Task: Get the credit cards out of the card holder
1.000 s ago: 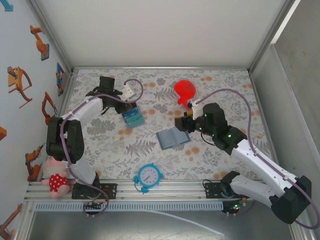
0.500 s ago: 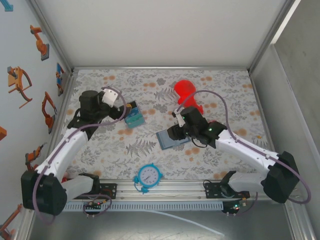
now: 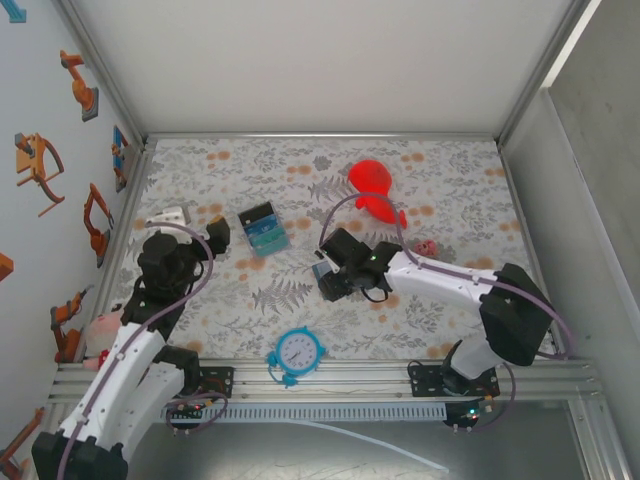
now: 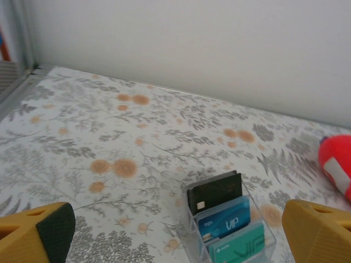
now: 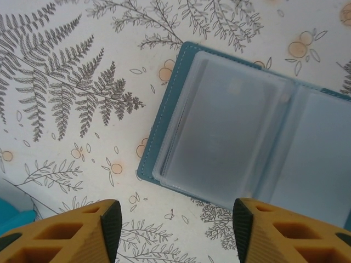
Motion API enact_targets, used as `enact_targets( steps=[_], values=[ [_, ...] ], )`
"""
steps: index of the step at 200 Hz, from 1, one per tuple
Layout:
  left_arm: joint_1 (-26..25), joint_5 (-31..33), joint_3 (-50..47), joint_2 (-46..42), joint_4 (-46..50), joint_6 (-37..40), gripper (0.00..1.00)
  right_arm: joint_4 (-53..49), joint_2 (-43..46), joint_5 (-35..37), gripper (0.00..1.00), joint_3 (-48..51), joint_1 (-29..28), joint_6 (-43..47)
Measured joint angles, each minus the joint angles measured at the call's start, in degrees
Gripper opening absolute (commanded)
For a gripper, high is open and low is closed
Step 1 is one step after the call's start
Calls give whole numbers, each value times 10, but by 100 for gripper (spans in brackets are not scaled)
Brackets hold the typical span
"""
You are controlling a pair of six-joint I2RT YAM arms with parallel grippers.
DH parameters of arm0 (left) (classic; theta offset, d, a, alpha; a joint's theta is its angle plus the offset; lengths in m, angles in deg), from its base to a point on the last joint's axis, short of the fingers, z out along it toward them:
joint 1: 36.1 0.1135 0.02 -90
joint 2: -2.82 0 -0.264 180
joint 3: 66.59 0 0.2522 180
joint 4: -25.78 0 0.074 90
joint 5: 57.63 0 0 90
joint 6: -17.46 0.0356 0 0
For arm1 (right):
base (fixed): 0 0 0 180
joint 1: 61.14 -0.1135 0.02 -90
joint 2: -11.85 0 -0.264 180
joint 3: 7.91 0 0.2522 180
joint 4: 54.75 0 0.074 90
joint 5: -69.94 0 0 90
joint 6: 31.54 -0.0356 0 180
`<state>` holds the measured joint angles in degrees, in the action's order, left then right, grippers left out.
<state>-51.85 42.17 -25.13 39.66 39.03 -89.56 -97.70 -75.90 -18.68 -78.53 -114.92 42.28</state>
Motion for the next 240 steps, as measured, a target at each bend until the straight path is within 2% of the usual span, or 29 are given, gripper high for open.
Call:
enact_targets(
  steps=[29,61,169,240],
  values=[
    [0,49,-24,-56,21,-43,97,-1,-33,5,61,-14,-1,6],
    [0,69,-28,-69,50,-63,97,-1,-67,15,61,-27,-1,8],
    [0,61,-28,-43,61,-80,97,26,-116,4,61,-35,35,8],
    [0,52,-28,-32,61,-82,97,42,-125,-9,61,-27,35,8]
  ],
)
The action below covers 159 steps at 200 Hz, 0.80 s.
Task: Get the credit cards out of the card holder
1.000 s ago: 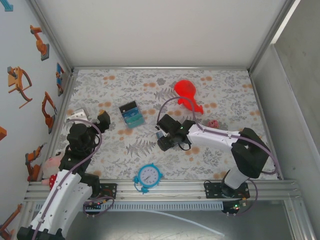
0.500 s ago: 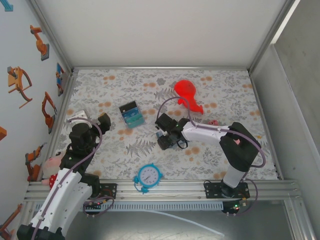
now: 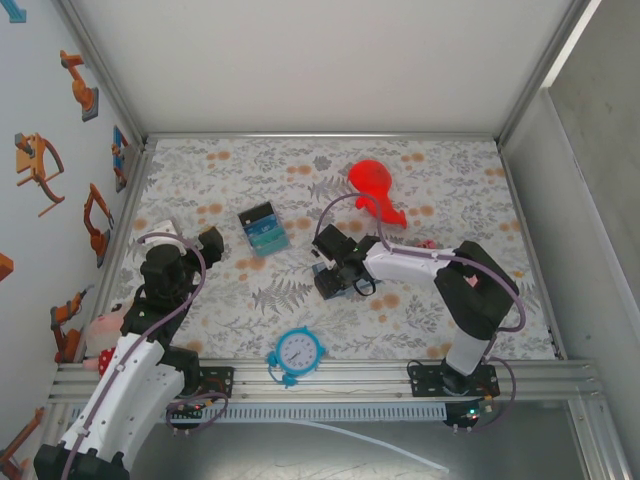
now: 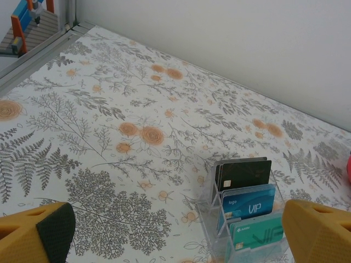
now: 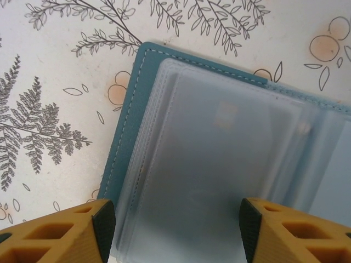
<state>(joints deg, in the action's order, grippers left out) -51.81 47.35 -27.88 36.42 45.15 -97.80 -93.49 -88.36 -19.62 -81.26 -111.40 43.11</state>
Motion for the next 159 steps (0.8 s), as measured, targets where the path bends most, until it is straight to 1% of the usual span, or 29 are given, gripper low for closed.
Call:
enact_targets(
  steps=[24,47,75,128,159],
  values=[
    [0,-2,0,1,0,-2,97,7,-5,0,60,3,0,0],
    [0,-6,1,2,0,-3,97,15,-5,0,56,7,1,0],
    [0,-11,4,2,1,-4,97,33,2,-17,54,19,10,0],
    [0,-21,14,1,4,-8,97,81,26,-69,43,59,48,-5],
    [0,-31,19,-2,5,-10,97,87,28,-73,33,63,54,-7]
  ],
)
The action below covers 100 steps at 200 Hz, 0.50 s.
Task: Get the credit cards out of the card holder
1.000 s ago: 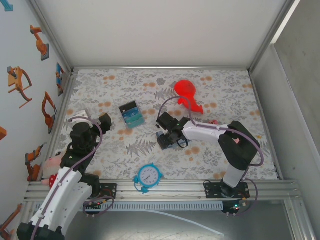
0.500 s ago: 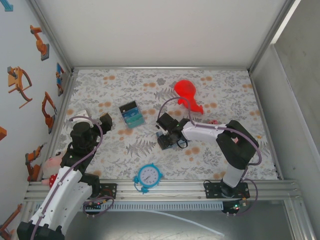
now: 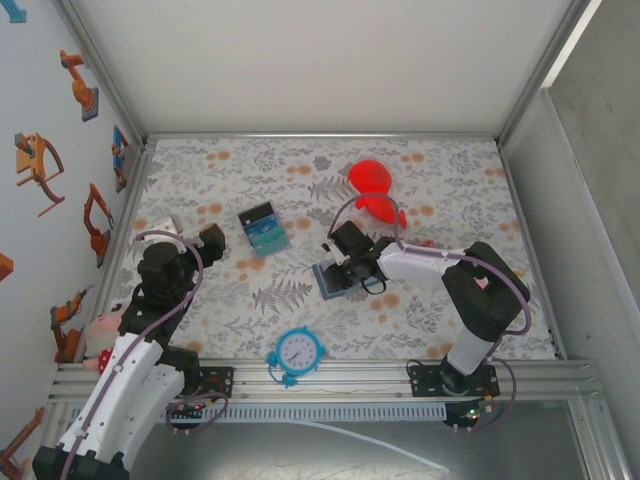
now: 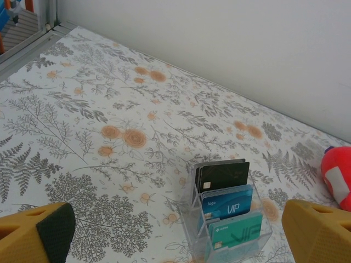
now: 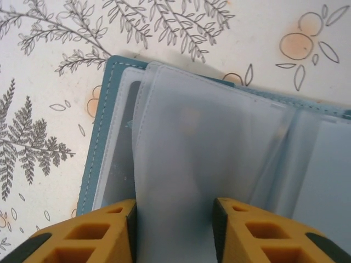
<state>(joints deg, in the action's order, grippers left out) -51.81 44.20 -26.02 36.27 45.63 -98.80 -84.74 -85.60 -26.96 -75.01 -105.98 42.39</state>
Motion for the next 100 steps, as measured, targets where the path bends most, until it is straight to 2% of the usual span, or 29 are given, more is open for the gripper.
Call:
enact_targets(
  steps=[47,78,100],
  values=[
    [-7,-17,12,-2,0,1,97,3,5,-13,19,3,3,2],
    [-42,-18,16,1,-4,8,97,5,21,-30,19,15,4,6],
    [-78,-12,27,16,-9,19,97,4,30,-32,22,18,9,5]
  ],
)
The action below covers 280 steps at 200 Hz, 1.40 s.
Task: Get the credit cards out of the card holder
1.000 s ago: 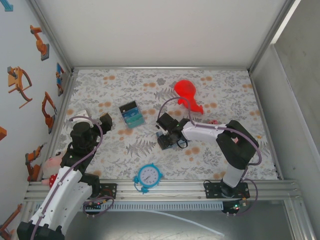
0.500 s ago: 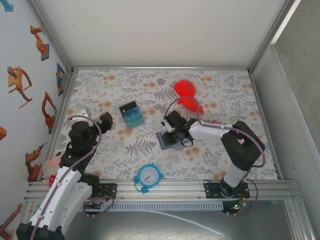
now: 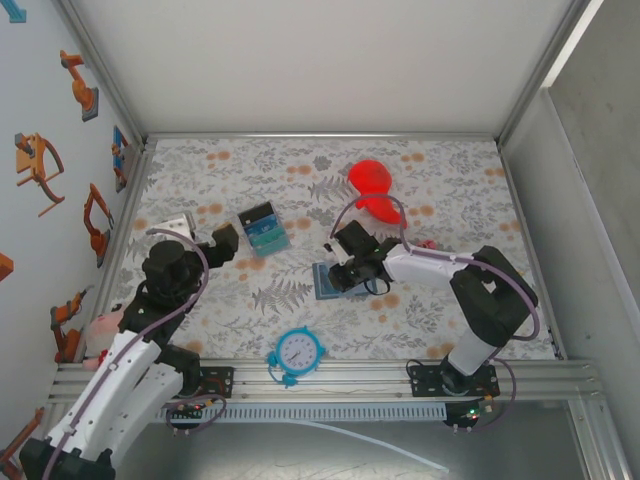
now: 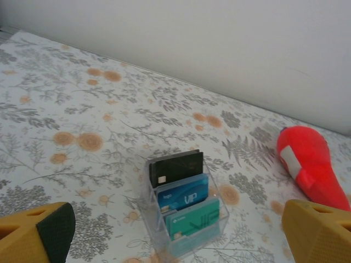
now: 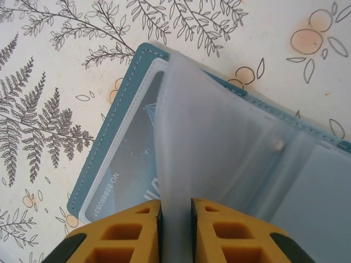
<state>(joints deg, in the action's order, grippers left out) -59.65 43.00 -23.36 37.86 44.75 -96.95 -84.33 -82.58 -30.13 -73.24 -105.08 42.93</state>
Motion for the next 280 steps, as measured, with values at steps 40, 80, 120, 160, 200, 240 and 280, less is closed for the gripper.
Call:
enact_targets(
  steps=[40,80,120,160,200,240,280],
  values=[
    [-41,6,19,45,-22,18,97,-8,7,13,24,0,4,-1],
    [-80,23,36,92,-32,43,97,-14,27,31,29,11,13,-10],
    [-112,37,56,134,-45,67,97,-15,52,48,29,33,30,-16],
    [-148,50,72,180,-51,97,97,-14,58,50,29,50,50,-18],
    [-174,55,85,223,-54,120,97,-14,58,47,30,55,75,-16],
    [-194,67,91,255,-58,135,97,-15,68,48,34,55,89,-14],
    [-215,81,92,283,-59,152,97,-28,119,57,34,56,93,-13]
  ],
)
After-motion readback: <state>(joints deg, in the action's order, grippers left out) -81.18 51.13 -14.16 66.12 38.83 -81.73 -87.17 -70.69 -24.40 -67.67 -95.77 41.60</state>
